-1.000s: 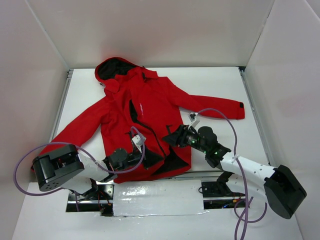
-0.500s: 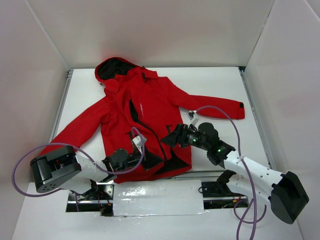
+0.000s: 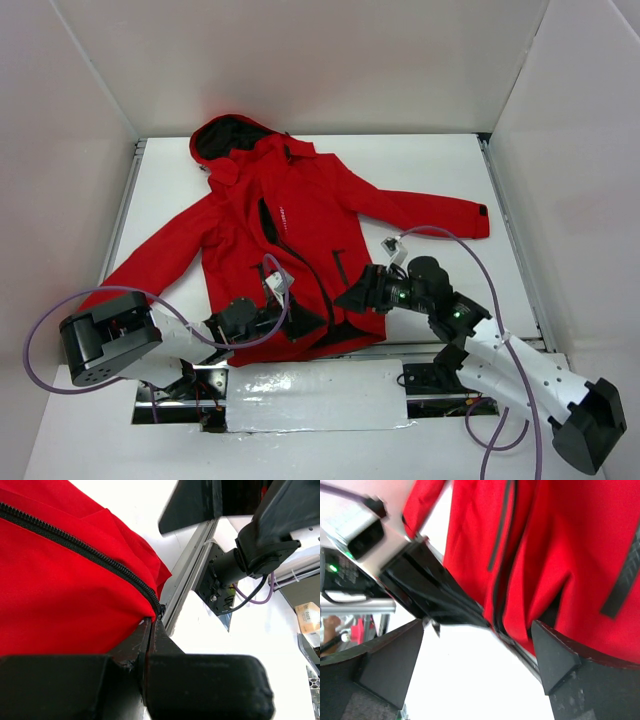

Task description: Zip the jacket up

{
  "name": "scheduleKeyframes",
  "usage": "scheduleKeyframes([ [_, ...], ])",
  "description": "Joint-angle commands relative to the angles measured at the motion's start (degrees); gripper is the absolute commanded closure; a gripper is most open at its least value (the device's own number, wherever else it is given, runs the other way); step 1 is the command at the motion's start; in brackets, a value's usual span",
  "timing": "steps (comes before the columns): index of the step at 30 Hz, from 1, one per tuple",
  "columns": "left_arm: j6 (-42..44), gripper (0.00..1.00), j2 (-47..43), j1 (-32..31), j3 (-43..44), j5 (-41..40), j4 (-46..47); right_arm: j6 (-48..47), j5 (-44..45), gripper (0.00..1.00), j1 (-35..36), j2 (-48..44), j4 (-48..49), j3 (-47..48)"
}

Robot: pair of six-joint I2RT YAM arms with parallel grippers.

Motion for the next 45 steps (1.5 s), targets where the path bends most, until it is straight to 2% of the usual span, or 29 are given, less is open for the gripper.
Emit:
scheduleKeyframes([
  [1, -0.05, 1.00, 0.07, -0.30, 0.67, 1.30, 3.73, -0.17, -2.71, 0.07, -0.23, -3.68, -5.31, -1.40],
  [3, -0.22, 1.00, 0.34, -0.30, 0.84, 1.48, 3.73, 1.84, -4.38, 0.14, 0.65, -5.96, -4.96, -2.89],
  [6, -0.22, 1.00, 0.34, -0.30, 1.11, 1.56, 3.73, 3.95, -4.66, 0.18, 2.32, -8.07, -3.55, -6.14],
  [9, -0.22, 1.00, 0.25, -0.30, 1.46, 1.65, 3.38, 6.59, -4.65, 0.19, 4.34, -11.14, 3.28, -12.55],
  [10, -0.22, 1.00, 0.16, -0.30, 1.63, 1.65, 3.38, 7.38, -4.57, 0.19, 4.87, -12.03, 10.01, -14.92],
  [13, -0.66, 1.00, -0.01, -0.30, 2.07, 1.39, 2.94, 9.33, -2.03, 0.19, 7.24, -14.23, 21.62, -25.19],
  [15, -1.19, 1.00, -0.19, -0.30, 2.68, 1.21, 2.16, 8.36, 2.09, 0.21, 9.61, -13.97, 25.26, -27.67],
  [19, -1.63, 1.00, -0.10, -0.30, 3.74, 1.39, 0.75, 6.25, 3.96, 0.23, 13.30, -11.69, 33.26, -29.62],
  [27, -2.07, 1.00, 0.16, -0.30, 3.57, 1.30, 1.45, 5.45, 11.51, 0.24, 15.24, -1.41, 33.28, -26.54],
  [33, -1.54, 1.00, -1.42, -0.30, 2.95, 0.51, 0.13, 7.92, 14.85, 0.24, 16.12, -3.42, 29.51, -27.68],
  [39, -1.63, 1.00, -1.51, -0.30, 2.95, 0.07, 0.39, 8.18, 13.98, 0.25, 16.30, -2.73, 32.73, -28.92],
  [45, -1.45, 1.00, -1.59, -0.30, 3.74, 0.33, -0.48, 8.44, 12.14, 0.26, 17.35, 6.84, 37.84, -27.42],
])
